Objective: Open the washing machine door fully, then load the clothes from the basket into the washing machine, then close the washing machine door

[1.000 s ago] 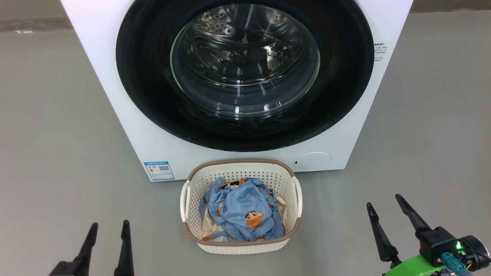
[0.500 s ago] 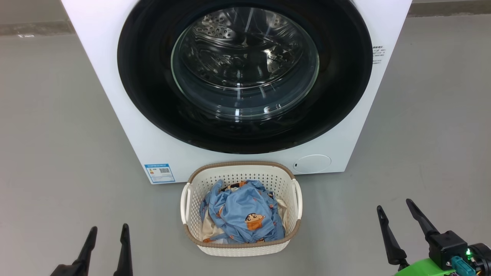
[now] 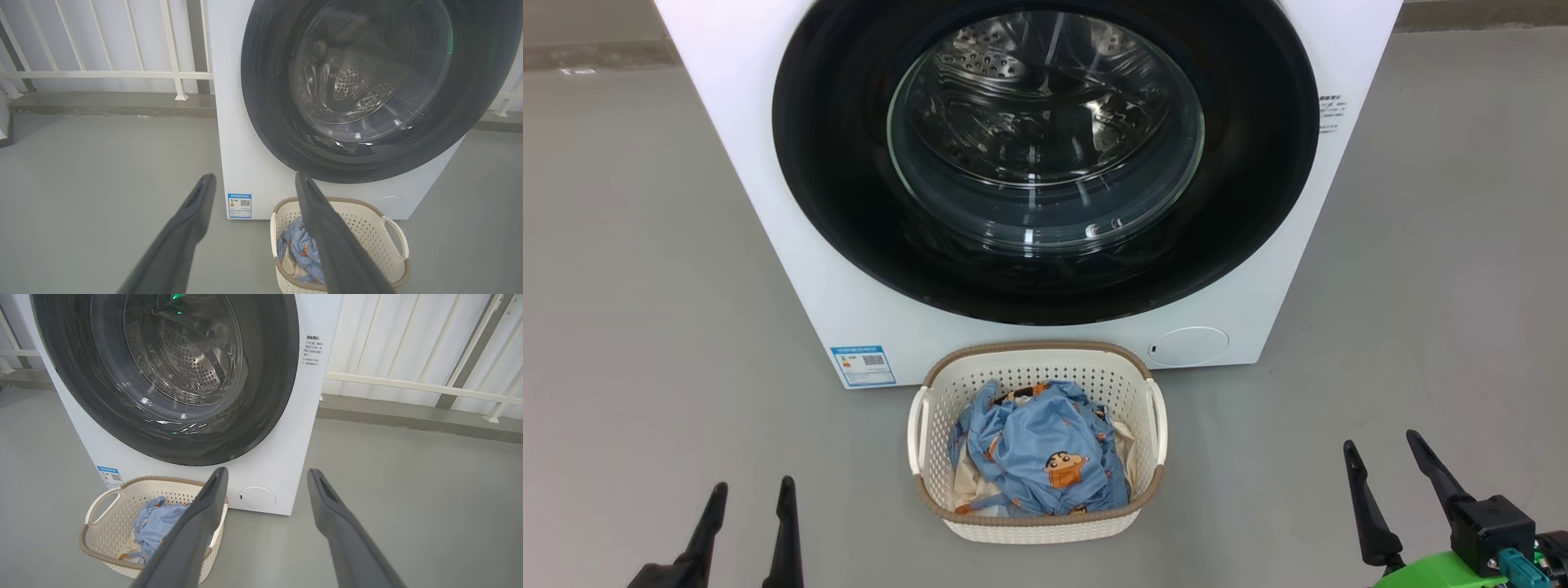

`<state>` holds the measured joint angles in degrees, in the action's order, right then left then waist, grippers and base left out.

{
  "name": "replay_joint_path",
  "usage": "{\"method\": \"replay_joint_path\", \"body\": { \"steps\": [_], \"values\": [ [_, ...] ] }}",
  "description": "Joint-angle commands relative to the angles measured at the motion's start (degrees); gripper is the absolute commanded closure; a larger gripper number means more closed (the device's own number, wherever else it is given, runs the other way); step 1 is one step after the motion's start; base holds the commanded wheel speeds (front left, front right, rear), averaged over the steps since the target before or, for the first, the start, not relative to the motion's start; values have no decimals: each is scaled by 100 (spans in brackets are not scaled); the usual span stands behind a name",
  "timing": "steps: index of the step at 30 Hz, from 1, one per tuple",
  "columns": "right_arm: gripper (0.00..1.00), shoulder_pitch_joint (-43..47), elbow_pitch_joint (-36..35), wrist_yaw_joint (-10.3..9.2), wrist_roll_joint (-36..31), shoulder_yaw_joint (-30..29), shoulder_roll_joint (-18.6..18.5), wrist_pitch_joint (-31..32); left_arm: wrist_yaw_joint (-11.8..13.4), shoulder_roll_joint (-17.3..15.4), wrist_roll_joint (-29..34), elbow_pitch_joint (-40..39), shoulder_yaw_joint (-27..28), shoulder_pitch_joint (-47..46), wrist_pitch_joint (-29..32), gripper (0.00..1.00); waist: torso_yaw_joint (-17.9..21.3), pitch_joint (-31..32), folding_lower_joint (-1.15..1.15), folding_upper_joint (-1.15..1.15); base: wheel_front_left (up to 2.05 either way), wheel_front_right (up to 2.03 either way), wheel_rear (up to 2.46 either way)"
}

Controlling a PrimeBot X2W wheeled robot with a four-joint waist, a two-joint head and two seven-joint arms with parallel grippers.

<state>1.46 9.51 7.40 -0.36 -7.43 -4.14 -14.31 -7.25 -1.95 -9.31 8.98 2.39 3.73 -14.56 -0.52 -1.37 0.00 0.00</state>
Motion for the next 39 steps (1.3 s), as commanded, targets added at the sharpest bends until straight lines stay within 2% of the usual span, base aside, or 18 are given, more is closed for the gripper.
{"method": "replay_joint_path", "body": {
  "steps": [1,21,39],
  "values": [
    [0,-56,-121,9,-34,115,-54,-69,36,-93,-1,-167,207,-87,-44,0,-1,-2,0,0,0,0,0],
    [0,-55,-52,9,-19,134,-59,-69,49,-93,-24,-128,215,-99,-44,0,3,-11,0,0,10,12,-22],
    [0,-80,-44,9,26,163,-58,-69,77,-93,-23,-139,203,-125,-44,0,30,-39,0,0,108,109,-217]
  ]
}}
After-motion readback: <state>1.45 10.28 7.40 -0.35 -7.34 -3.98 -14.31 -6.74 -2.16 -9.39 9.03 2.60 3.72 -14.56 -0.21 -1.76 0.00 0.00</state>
